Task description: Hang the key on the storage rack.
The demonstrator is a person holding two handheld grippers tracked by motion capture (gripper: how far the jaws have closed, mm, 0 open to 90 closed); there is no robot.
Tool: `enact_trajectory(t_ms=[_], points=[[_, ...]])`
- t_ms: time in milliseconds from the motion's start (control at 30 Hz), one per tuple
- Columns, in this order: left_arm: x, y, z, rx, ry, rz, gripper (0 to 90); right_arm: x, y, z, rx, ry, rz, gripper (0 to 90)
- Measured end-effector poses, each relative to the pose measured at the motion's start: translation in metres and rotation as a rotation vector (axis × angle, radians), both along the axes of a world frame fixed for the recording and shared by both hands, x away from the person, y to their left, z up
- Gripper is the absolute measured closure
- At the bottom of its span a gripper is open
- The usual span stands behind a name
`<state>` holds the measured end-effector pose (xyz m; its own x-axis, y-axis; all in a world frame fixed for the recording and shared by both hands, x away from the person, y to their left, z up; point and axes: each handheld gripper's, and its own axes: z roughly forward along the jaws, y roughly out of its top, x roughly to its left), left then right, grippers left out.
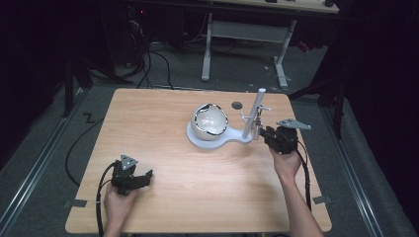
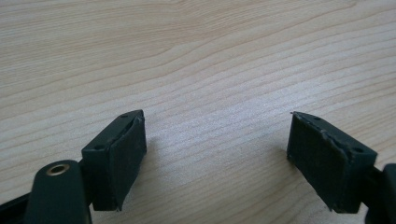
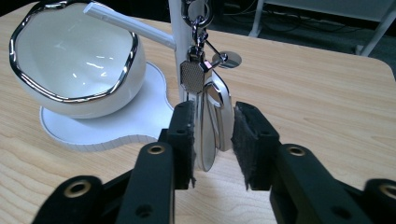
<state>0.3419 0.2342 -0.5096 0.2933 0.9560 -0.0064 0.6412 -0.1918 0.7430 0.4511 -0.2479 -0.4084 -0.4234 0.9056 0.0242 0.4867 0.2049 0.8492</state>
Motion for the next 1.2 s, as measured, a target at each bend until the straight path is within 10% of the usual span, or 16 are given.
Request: enact_trajectory(t_ms=[1200], points=[[0.000,0.000,0.000,-0.001,-0.001,0.003,20.6,-0.037,-0.035,0.024,0.123,-0.079,0.006,55.1]])
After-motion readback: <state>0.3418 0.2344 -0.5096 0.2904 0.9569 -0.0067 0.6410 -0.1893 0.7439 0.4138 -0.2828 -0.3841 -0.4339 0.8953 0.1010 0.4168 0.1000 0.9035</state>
